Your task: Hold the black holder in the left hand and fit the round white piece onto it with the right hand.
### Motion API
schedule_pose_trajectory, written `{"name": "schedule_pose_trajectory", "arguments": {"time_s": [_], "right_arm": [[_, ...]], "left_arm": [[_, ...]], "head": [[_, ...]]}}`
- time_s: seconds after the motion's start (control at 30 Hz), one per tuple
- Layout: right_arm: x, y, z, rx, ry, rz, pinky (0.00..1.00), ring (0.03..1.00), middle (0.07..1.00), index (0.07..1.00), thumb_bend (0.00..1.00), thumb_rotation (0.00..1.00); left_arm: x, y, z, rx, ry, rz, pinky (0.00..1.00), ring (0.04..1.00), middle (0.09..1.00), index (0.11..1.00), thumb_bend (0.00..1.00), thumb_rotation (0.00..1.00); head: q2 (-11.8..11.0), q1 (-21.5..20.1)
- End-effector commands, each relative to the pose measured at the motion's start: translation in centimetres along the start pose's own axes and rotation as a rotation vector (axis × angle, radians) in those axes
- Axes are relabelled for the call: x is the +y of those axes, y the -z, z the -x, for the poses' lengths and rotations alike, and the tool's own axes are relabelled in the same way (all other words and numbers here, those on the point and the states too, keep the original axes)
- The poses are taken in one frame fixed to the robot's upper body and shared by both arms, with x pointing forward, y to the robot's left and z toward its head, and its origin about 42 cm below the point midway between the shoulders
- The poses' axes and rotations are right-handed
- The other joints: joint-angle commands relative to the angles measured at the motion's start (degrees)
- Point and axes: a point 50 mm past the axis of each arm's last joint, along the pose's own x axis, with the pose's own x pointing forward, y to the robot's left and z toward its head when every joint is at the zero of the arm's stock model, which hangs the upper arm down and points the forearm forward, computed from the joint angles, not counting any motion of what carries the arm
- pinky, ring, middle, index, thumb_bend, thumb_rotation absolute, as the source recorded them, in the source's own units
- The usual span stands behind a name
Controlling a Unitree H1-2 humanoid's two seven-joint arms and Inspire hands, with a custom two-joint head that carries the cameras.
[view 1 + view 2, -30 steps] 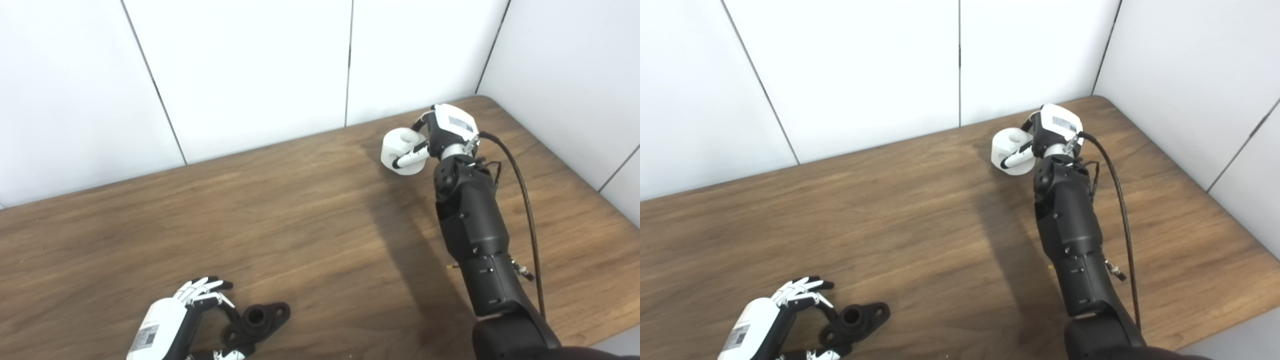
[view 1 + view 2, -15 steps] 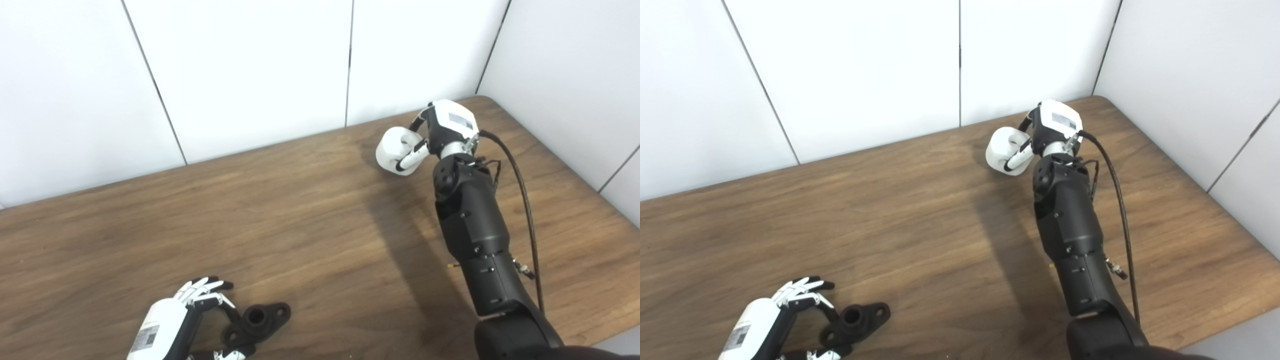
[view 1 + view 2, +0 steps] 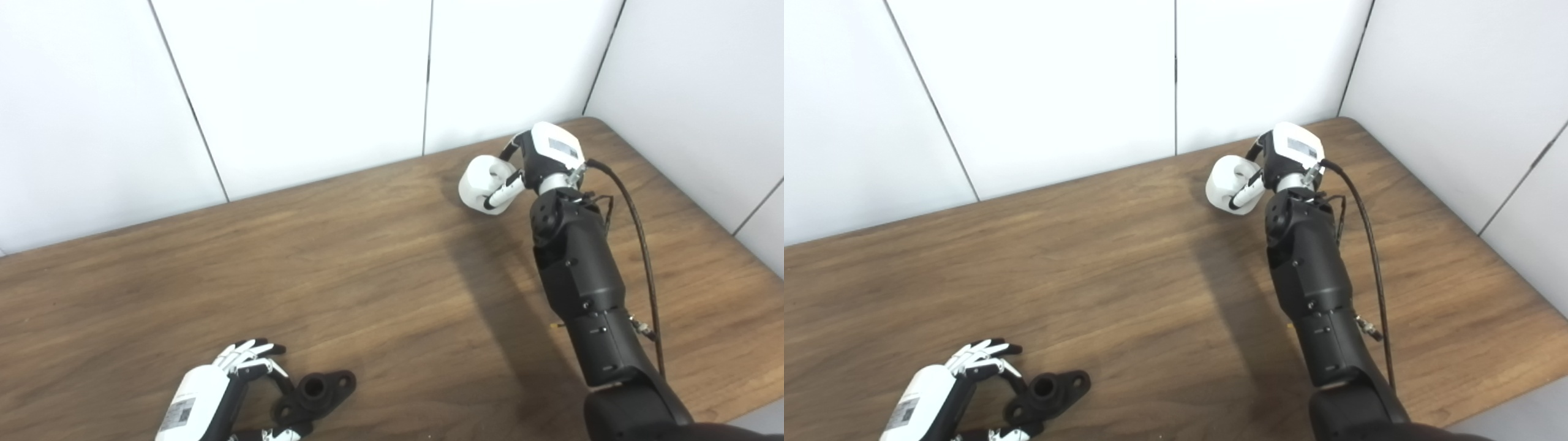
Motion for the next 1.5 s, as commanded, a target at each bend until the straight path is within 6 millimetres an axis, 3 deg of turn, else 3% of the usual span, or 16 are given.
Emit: {"name": "schedule_pose_trajectory", "arguments": {"time_s": [0.0,0.33,0.77,1.13,1.47], "right_arm": [[-2.4,-0.3,-0.3,-0.033,0.086,0.007,0.92,0.958,0.849,0.486,0.52,0.14],[-4.7,-2.5,2.1,-0.202,0.078,0.085,0.9,0.942,0.857,0.487,0.52,0.14],[-8.7,-8.1,8.8,-0.444,-0.028,0.217,0.97,0.952,0.83,0.486,0.52,0.15],[-8.6,-10.6,14.8,-0.652,-0.142,0.244,0.92,0.918,0.81,0.485,0.52,0.14],[-8.9,-11.7,20.2,-0.834,-0.14,0.263,0.9,0.911,0.805,0.483,0.52,0.14]], "left_arm": [[-0.4,0.0,0.5,0.011,0.036,-0.01,0.91,0.886,0.807,0.486,0.52,0.05],[-0.4,-0.4,0.5,0.003,0.032,-0.012,0.92,0.887,0.806,0.486,0.52,0.05],[-0.8,-1.8,0.0,0.009,0.047,-0.036,0.92,0.893,0.816,0.488,0.52,0.05],[-1.6,-3.2,-0.9,0.015,0.047,-0.049,0.92,0.896,0.813,0.487,0.52,0.05],[-1.8,-5.0,-1.6,0.011,0.04,-0.053,0.93,0.902,0.821,0.488,0.52,0.05]], "head": [[0.18,0.05],[0.94,1.83],[2.84,6.42],[4.98,11.04],[9.84,16.57]]}}
